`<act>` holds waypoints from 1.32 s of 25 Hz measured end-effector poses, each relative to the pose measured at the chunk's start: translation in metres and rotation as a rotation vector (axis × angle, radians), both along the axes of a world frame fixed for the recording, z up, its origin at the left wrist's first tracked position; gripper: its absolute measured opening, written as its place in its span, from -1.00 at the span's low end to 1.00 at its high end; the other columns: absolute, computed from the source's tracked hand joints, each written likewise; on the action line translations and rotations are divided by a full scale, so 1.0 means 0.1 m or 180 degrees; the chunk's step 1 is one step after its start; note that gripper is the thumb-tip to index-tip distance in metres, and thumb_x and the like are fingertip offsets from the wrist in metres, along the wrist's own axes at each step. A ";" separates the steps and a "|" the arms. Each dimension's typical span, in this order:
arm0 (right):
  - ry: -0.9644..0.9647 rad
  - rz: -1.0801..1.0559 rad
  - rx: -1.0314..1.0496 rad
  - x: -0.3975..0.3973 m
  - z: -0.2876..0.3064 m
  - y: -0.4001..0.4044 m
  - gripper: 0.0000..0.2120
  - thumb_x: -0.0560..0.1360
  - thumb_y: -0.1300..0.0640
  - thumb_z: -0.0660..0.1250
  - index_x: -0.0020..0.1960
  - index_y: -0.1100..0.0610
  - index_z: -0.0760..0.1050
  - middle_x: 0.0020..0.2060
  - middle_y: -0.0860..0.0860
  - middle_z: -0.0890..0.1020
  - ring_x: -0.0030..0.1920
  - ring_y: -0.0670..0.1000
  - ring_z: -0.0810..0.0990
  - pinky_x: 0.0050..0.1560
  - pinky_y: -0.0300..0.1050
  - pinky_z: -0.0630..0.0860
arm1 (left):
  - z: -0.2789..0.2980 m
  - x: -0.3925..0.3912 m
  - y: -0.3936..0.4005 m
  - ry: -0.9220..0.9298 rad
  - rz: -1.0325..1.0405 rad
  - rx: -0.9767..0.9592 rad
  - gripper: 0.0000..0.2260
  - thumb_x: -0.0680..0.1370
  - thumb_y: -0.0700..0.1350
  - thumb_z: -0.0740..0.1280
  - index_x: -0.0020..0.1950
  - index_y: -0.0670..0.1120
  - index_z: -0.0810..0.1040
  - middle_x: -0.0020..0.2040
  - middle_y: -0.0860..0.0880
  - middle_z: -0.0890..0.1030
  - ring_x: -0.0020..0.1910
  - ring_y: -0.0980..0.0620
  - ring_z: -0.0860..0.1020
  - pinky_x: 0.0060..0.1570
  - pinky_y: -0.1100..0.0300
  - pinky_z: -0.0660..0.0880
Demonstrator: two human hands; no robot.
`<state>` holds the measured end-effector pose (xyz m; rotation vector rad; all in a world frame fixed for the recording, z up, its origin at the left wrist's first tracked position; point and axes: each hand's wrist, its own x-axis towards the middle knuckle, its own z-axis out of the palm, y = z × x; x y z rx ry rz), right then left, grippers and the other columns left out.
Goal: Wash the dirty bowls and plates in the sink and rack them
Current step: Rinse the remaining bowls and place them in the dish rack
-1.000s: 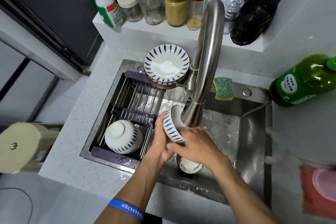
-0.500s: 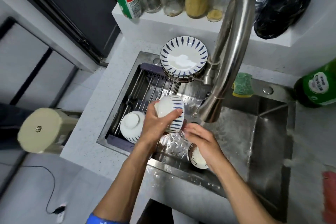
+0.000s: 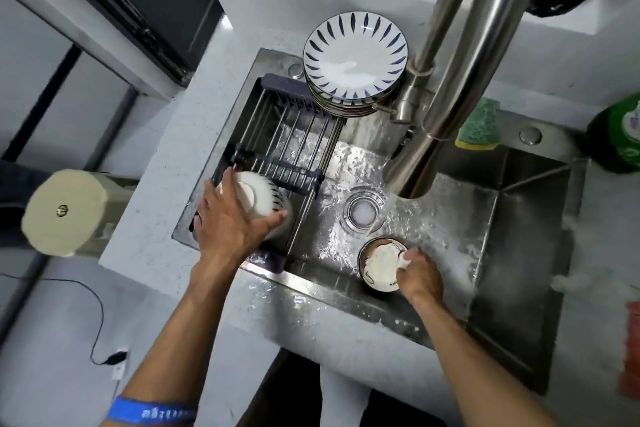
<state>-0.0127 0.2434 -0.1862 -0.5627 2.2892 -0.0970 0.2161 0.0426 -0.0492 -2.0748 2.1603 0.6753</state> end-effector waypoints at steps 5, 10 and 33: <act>0.0407 -0.0247 -0.0117 0.00 -0.18 -0.06 -0.60 0.48 0.32 0.26 0.31 0.16 0.36 0.18 0.17 0.56 0.11 0.24 0.58 -0.01 0.04 0.56 | -0.01 -0.52 0.60 0.1080 -0.1079 -0.0990 -0.64 0.52 -0.04 0.33 0.28 -0.14 0.51 0.24 -0.16 0.49 0.17 -0.10 0.45 0.11 -0.04 0.49; 0.0468 0.0047 -0.0135 -0.08 -0.21 -0.09 -0.60 0.49 0.33 0.23 0.31 0.15 0.43 0.06 0.18 0.65 0.06 0.21 0.62 0.04 0.01 0.57 | -0.58 -0.91 0.91 0.0581 -0.1328 0.0566 -0.79 0.59 -0.04 0.29 0.20 -0.03 0.56 0.13 -0.04 0.62 0.01 0.00 0.58 -0.11 0.31 0.46; 0.0270 -0.0713 -0.1029 -0.16 0.11 -0.11 -0.82 0.39 0.27 0.31 -0.04 0.07 0.52 -0.18 0.04 0.67 -0.15 0.15 0.62 -0.09 -0.10 0.54 | -1.28 -1.25 0.89 0.1366 -0.0044 0.1348 -0.85 0.52 -0.09 0.44 -0.06 -0.03 0.48 -0.17 0.01 0.66 -0.21 -0.02 0.60 -0.23 0.27 0.44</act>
